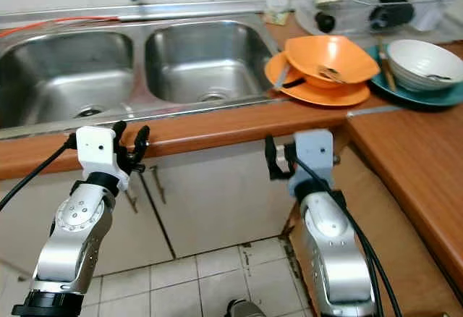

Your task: Kitchen organization

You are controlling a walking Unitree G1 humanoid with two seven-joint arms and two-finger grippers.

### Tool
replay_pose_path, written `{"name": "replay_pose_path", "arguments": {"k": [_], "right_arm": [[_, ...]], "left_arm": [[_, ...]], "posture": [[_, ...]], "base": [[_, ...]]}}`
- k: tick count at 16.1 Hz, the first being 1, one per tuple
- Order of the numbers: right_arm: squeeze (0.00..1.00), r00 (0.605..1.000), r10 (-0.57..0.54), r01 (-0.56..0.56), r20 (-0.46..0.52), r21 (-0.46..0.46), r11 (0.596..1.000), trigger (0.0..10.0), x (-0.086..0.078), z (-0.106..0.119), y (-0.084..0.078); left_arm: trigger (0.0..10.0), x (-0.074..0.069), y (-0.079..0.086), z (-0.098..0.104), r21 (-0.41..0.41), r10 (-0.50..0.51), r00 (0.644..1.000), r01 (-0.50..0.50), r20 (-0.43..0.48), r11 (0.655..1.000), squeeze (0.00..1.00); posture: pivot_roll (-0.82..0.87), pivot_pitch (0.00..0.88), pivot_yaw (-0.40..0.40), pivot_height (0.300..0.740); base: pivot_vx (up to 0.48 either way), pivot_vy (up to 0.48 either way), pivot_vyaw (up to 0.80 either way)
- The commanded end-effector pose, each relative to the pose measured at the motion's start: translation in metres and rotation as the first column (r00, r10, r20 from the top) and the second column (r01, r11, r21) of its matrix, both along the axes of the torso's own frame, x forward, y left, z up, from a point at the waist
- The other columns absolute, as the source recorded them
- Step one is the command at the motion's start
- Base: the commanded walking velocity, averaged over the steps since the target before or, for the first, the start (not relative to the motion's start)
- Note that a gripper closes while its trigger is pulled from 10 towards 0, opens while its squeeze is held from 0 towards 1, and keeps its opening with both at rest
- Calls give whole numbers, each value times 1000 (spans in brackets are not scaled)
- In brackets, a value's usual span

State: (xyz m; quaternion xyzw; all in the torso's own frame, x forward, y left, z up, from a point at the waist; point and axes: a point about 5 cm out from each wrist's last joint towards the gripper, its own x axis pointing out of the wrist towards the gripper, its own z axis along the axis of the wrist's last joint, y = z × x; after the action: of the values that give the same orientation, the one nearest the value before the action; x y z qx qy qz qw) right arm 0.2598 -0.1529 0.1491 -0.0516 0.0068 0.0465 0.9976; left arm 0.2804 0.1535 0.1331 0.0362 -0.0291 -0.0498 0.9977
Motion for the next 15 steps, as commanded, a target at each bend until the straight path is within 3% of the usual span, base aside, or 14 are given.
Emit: {"name": "replay_pose_path", "arguments": {"k": [1,9,11,12,15], "right_arm": [[0,999,23,-23,-23,18,1000,10000,1,-2,2],[0,999,4,-2,-53,30,1000,10000,-2,-5,-3],[0,998,0,2,-56,33,999,10000,-2,-5,-3],[0,998,4,-2,-64,35,999,10000,-2,-6,-4],[0,997,10,-7,-79,32,999,10000,-3,-7,-4]], "left_arm": [[10000,-1,1,5,15,7,1000,-7,25,1000,0],[10000,0,-1,4,-9,-1,1000,1,22,1000,0],[10000,0,-2,3,58,-5,1000,4,20,998,0],[10000,0,-2,1,19,4,1000,-4,12,1000,0],[10000,1,0,0,2,11,1000,-11,4,1000,0]], "posture": [[-174,0,7,740],[-186,0,11,740],[-189,0,11,740],[-194,0,10,740],[-194,0,7,740]], "base": [[0,0,-800],[0,0,-800],[0,-480,0],[0,0,0],[0,0,0]]}}
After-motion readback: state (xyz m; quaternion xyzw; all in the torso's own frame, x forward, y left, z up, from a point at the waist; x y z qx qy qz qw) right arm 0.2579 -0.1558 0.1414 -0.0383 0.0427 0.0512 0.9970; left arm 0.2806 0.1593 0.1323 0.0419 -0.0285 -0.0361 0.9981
